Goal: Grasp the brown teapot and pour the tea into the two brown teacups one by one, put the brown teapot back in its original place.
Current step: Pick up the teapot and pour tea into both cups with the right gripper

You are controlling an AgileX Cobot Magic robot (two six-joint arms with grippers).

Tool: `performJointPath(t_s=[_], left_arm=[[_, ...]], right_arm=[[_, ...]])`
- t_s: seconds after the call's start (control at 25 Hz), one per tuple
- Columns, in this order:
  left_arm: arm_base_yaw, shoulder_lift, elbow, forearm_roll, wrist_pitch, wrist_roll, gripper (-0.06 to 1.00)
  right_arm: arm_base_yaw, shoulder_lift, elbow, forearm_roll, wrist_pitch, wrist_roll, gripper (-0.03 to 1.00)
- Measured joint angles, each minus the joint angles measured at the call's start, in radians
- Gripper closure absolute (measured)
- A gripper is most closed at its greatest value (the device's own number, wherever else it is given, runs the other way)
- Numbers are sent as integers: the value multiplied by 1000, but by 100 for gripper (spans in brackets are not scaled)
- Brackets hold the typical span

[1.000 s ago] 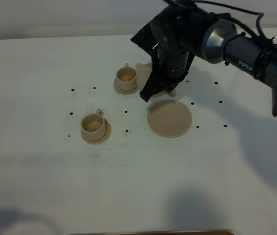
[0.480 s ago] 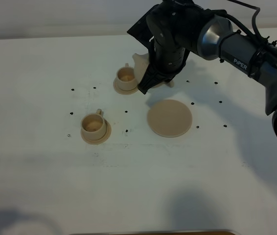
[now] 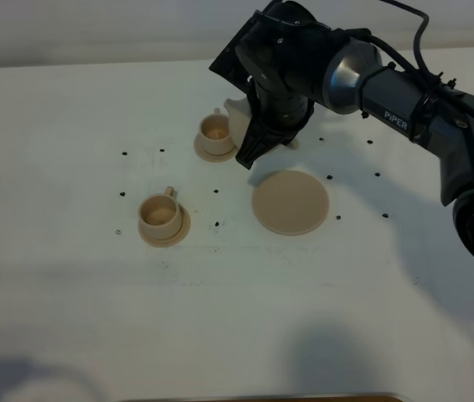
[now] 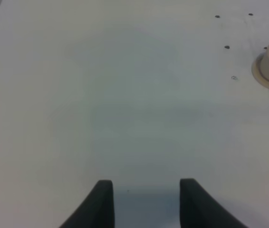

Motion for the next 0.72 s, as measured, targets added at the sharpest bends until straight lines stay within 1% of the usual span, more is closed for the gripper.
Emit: performJointPath(t_s=[0.6,0.72], left_arm=[[0,0,0,0,0,0,63],[0,0,0,0,0,0,63]], right_arm=[[36,29,0,-146,0,-2,85],[45,29,0,-180,12,-6,85]])
